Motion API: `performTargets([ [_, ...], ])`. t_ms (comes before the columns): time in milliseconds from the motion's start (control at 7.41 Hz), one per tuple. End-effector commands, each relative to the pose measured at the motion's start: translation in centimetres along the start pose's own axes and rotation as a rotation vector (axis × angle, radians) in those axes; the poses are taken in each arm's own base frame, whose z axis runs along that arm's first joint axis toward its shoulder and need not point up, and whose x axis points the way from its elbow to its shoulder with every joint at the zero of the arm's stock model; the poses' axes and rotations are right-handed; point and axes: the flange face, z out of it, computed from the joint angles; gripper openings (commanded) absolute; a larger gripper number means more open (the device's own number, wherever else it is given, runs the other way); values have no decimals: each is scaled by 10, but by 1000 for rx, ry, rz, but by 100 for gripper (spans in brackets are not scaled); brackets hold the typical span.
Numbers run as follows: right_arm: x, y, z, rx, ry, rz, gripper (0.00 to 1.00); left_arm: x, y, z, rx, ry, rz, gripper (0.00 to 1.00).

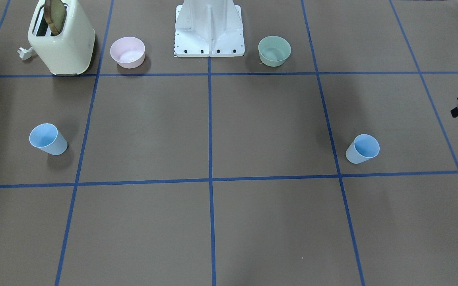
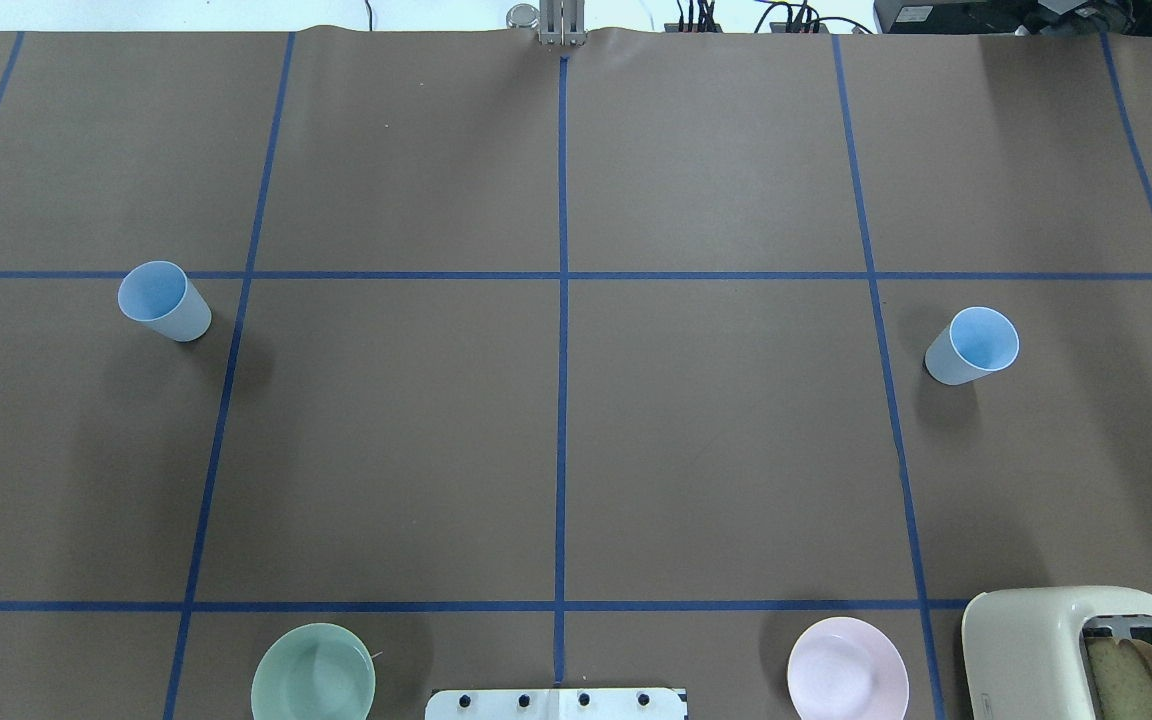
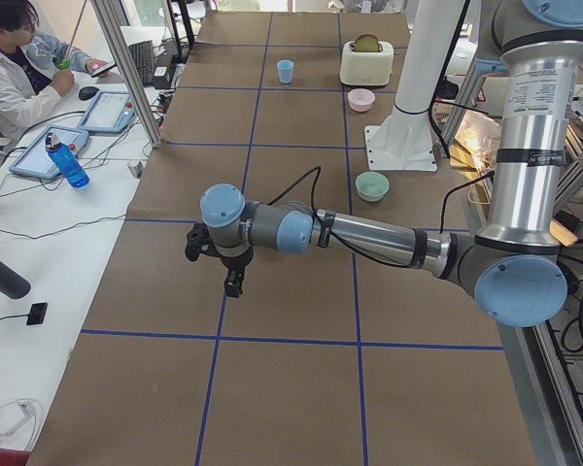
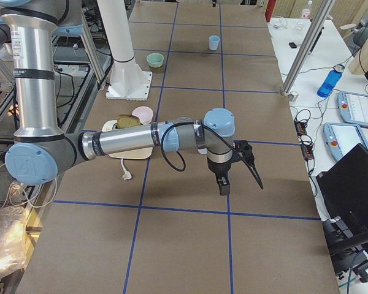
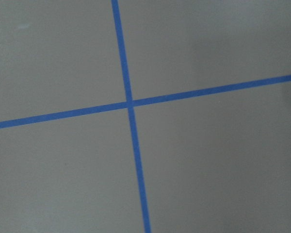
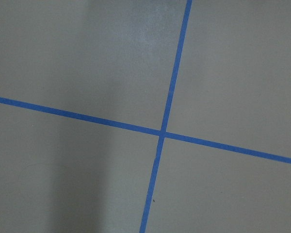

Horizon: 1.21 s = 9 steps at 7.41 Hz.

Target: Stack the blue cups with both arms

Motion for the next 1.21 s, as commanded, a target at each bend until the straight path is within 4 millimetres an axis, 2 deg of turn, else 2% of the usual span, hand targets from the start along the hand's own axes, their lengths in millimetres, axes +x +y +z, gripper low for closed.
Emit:
performTargets([
  [0, 0, 7, 7, -1, -21, -4, 100, 90, -30, 23, -20, 28, 41, 100],
  [270, -11, 7, 18, -24, -30, -23, 100, 128, -55, 66, -88, 32, 39, 99],
  [405, -15, 5, 15, -15, -34, -30, 100, 143, -62, 75, -88, 15, 30, 98],
  [540, -20, 5, 17, -18, -53, -36, 100, 141, -63, 87, -85, -12, 39, 97],
  [810, -35, 3, 26, -31, -96, -51, 100, 116, -72, 117, -63, 2, 63, 95],
  [1079, -48, 4, 26, -33, -111, -72, 100, 116, -71, 118, -56, 7, 46, 94],
])
